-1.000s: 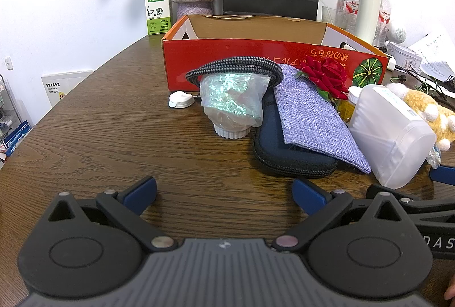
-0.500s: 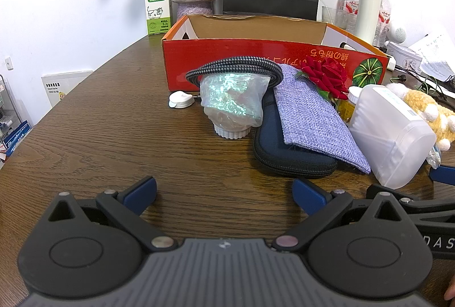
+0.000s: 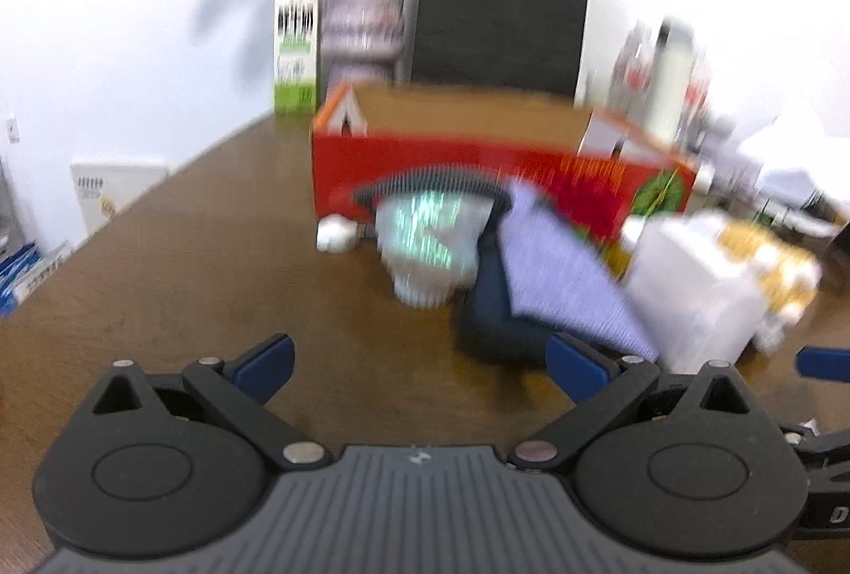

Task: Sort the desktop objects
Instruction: 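Grasp the crumpled white tissue with the right tool while the left tool grasps the white plastic container, then carry both held items into the cardboard box and open both tools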

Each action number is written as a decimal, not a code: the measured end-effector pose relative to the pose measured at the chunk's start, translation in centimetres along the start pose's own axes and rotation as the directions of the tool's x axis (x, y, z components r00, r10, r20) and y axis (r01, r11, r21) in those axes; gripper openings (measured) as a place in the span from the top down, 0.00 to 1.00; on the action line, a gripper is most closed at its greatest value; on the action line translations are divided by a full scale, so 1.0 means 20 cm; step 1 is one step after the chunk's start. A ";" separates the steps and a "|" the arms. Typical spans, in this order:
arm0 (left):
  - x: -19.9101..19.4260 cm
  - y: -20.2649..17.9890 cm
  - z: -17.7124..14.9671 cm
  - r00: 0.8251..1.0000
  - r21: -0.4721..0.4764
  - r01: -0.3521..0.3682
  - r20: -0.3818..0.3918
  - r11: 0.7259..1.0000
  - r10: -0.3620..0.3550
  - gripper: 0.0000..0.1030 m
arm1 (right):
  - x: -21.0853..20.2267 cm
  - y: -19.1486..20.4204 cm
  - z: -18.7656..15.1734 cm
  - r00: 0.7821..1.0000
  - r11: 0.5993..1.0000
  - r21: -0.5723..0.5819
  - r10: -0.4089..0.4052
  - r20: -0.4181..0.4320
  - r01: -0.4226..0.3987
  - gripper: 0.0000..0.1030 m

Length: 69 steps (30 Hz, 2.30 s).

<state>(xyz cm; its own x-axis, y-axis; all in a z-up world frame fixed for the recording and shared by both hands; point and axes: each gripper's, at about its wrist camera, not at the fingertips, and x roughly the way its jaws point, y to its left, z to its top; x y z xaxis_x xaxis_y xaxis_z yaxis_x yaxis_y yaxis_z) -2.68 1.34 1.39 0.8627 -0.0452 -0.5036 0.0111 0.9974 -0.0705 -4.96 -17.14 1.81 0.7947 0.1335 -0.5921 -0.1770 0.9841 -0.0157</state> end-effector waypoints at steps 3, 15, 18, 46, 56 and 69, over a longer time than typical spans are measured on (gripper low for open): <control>-0.03 0.02 0.06 0.998 0.009 0.018 0.059 1.000 -0.018 0.00 | -0.07 -0.04 0.04 0.998 0.999 0.018 0.042 0.054 -0.043 0.18; -0.10 -0.16 0.01 0.946 0.041 0.320 -0.059 0.947 -0.317 0.08 | -0.16 -0.19 0.03 0.996 0.997 -0.031 0.076 0.057 -0.074 0.33; -0.13 -0.31 -0.06 0.929 0.145 0.370 -0.057 0.918 -0.365 0.08 | -0.24 -0.27 -0.04 0.998 0.999 -0.042 0.033 0.048 -0.031 0.32; -0.38 -0.33 -0.04 0.989 0.140 0.132 -0.084 0.981 -0.121 0.59 | -0.20 -0.16 -0.19 0.989 0.989 0.006 0.147 0.011 -0.147 0.79; -0.22 -0.31 -0.12 0.978 0.137 0.174 -0.142 0.975 -0.155 0.58 | -0.21 -0.04 -0.16 0.994 0.993 -0.016 0.114 -0.003 -0.114 0.79; -0.32 -0.06 0.20 0.963 0.008 0.271 0.013 0.963 -0.271 0.59 | -0.28 -0.14 0.09 0.989 0.994 0.047 0.095 0.110 -0.100 0.80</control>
<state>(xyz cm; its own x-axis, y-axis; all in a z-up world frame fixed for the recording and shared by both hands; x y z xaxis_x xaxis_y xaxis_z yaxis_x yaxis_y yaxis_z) -6.13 0.57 8.09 0.8338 -0.3128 -0.4549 0.2482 0.9484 -0.1973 -7.85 -20.49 6.74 0.8336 0.2382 -0.4984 -0.2285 0.9701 0.0814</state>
